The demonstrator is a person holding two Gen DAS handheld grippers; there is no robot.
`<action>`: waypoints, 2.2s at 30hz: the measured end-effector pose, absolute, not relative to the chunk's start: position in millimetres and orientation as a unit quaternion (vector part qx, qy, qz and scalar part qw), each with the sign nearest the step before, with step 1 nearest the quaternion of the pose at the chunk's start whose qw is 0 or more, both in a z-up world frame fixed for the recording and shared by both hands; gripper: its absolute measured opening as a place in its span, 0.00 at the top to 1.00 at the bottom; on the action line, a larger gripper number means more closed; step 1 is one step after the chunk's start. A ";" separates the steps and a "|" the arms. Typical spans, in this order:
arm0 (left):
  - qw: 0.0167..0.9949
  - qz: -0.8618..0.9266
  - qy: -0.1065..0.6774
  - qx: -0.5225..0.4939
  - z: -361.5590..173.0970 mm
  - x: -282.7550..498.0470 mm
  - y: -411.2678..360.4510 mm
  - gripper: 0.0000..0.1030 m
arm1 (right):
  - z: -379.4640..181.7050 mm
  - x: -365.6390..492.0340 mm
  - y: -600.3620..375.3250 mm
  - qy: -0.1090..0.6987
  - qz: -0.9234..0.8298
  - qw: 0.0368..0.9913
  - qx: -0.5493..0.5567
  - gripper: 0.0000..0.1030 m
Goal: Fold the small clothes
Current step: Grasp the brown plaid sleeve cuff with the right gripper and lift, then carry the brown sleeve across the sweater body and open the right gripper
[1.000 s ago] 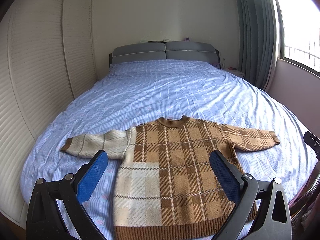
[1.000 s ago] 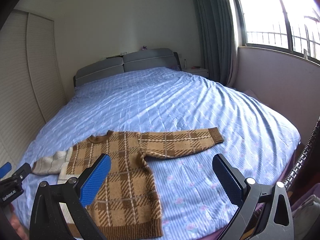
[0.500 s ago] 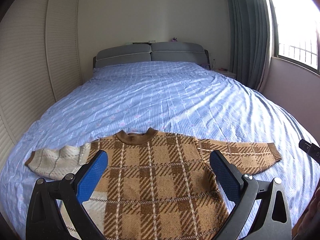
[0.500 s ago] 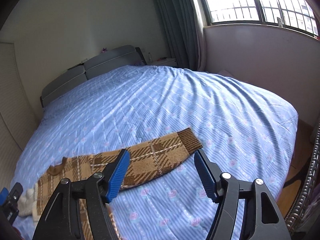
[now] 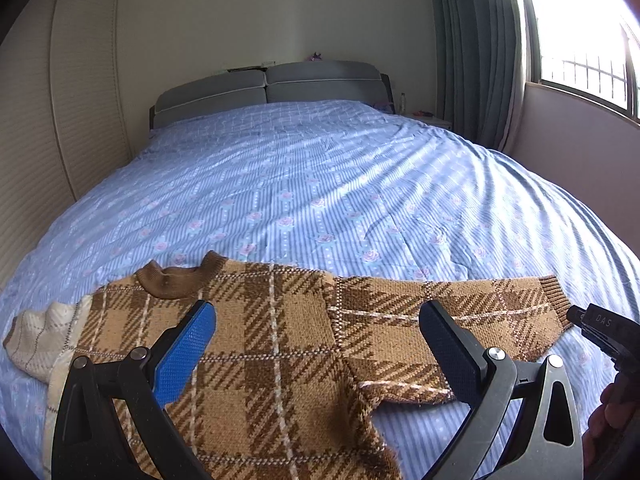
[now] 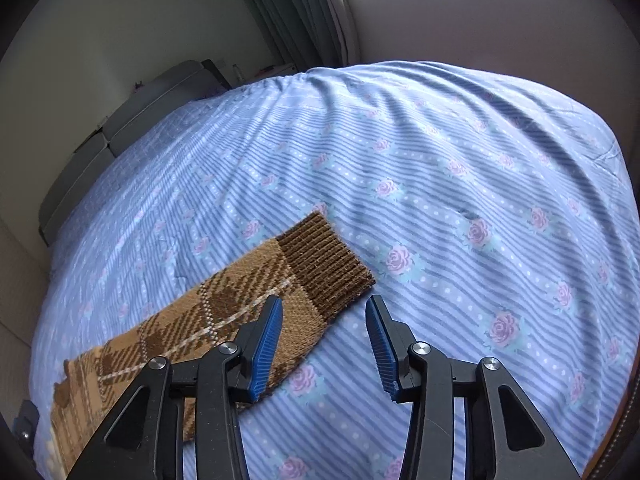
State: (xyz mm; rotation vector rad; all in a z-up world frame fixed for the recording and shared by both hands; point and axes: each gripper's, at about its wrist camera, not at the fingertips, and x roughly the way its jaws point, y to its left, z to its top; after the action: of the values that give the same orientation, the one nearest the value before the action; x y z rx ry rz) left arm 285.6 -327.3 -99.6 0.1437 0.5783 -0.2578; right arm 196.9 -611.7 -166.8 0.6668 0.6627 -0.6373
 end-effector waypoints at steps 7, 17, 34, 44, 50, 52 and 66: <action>0.943 -0.124 0.301 0.074 -116.7 304.5 -338.2 0.00 | -197.6 209.4 -632.9 0.322 -0.292 0.824 0.363 0.65; 0.943 -0.123 0.300 0.076 -108.8 307.0 -327.2 0.00 | -191.7 214.9 -631.8 0.303 -0.290 0.833 0.361 0.89; 0.954 -0.050 0.291 0.048 -47.6 290.8 -181.1 0.00 | -47.8 255.8 -472.8 0.235 -0.184 0.934 0.198 0.90; 0.955 0.027 0.296 0.017 -40.2 283.4 -51.5 0.00 | -30.1 301.6 -322.3 0.240 -0.077 0.961 0.111 0.90; 0.949 0.063 0.309 0.004 -58.6 282.1 8.9 0.00 | -52.0 328.4 -232.4 0.265 -0.028 0.962 0.058 0.90; 0.946 0.071 0.316 0.002 -66.1 282.2 22.7 0.00 | -63.8 334.5 -200.8 0.275 -0.014 0.961 0.035 0.90; 0.931 0.090 0.354 -0.007 -110.5 281.9 67.0 0.00 | -158.0 362.6 -93.5 0.375 0.034 0.925 -0.043 0.89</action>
State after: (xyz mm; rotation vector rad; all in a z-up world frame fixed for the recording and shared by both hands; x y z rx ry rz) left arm 281.9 67.0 -110.5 -0.0152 0.7242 0.1843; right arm 362.6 -93.5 -158.0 -0.0889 0.7699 0.0697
